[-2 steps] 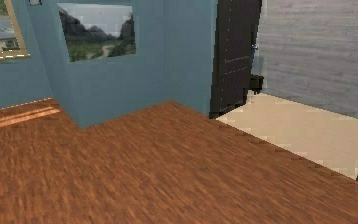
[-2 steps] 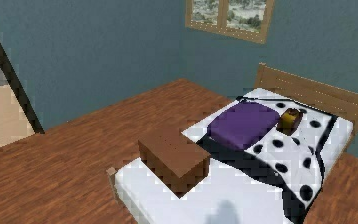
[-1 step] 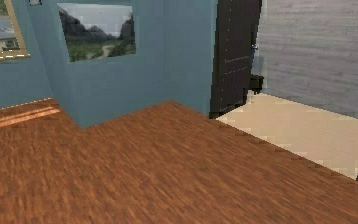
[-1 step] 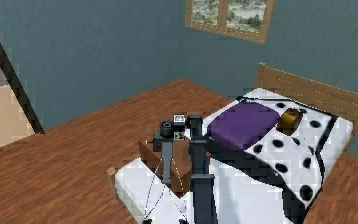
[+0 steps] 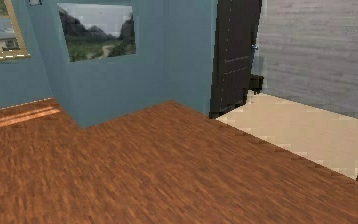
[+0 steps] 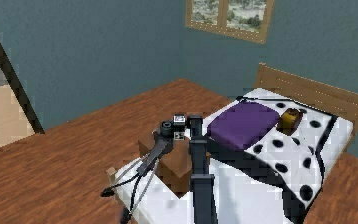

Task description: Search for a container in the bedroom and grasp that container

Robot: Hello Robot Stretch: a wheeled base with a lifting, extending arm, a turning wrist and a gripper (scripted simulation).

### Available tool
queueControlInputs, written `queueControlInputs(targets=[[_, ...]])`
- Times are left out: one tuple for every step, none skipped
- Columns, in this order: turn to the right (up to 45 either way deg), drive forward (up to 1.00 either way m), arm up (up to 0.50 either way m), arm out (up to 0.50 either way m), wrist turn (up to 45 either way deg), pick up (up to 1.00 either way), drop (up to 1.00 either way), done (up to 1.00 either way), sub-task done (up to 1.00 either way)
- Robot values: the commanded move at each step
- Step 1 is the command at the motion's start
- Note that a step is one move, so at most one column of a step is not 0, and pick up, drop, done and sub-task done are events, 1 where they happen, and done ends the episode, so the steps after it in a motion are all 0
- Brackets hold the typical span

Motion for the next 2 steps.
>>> queueControlInputs(targets=[[0.0, 0.00, 0.00, 0.00, 45.0, 0.00, 0.00, 0.00, 0.00], [0.0, 0.00, 0.00, 0.00, 45.0, 0.00, 0.00, 0.00, 0.00]])
